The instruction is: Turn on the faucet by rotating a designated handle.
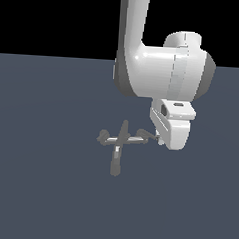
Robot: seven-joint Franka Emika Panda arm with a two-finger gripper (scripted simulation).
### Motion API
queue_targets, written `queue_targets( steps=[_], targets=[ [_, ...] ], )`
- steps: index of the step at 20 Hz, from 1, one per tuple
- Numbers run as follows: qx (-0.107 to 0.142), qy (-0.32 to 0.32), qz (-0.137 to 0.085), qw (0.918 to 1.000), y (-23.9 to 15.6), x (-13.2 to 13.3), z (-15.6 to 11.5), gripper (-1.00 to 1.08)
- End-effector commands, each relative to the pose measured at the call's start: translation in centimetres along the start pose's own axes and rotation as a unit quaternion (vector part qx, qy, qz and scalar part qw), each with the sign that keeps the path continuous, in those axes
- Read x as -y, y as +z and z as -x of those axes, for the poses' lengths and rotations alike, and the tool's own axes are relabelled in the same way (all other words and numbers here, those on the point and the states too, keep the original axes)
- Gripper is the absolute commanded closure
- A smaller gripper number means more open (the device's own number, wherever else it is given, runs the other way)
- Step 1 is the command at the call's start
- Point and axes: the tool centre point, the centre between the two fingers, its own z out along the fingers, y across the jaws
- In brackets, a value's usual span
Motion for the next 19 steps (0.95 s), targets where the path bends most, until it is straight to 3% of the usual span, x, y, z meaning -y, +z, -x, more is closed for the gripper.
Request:
queue_targets(
  steps=[1, 7, 8, 19],
  targets=[
    [0.002, -0.009, 0.000, 1.0000, 0.0, 0.2, 1.9, 1.08],
    [0.006, -0.022, 0.001, 0.9997, -0.1, 0.6, 5.7, 1.08],
    [-0.002, 0.015, 0.003, 0.9999, 0.0, -0.5, 1.2, 1.08],
    [0.005, -0.021, 0.001, 0.9998, -0.1, 3.3, 7.9, 1.08]
  ],
)
